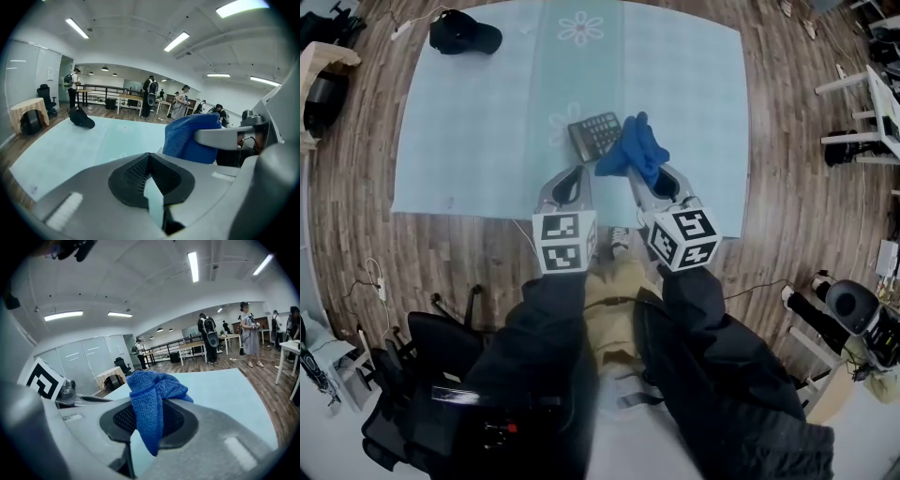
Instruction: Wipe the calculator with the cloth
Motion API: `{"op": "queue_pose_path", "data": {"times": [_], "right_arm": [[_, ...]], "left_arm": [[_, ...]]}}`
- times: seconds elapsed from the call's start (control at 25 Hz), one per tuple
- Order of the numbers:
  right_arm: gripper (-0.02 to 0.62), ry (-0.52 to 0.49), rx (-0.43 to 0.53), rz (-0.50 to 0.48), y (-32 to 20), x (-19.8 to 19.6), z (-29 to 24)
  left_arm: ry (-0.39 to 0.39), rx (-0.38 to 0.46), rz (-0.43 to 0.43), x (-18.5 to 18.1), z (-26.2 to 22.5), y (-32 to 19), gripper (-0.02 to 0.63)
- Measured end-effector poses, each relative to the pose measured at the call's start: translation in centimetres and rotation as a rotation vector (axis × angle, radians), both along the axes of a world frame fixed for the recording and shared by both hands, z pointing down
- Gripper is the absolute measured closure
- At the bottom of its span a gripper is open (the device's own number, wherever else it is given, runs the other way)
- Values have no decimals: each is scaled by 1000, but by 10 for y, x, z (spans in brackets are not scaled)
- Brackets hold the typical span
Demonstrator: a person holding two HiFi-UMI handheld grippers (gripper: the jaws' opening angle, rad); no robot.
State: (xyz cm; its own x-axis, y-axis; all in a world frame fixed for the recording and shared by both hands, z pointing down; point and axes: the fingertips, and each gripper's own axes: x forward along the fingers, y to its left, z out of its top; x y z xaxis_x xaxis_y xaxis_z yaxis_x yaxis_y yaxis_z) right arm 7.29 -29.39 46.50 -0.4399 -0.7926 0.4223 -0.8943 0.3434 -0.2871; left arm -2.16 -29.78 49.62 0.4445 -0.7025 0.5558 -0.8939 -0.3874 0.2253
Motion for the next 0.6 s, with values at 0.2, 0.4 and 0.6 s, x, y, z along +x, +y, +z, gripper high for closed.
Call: {"op": "queue_pose_path", "data": {"times": [0.2, 0.4, 0.6], "right_arm": [[505, 15, -58, -21, -24, 9, 27], [505, 40, -105, -46, -48, 11, 56], [505, 83, -144, -81, -69, 11, 83]], "left_arm": [[-19, -63, -37, -2, 25, -16, 606], [-25, -112, -64, -4, 48, -36, 606], [-29, -147, -77, -2, 64, -54, 606]]}}
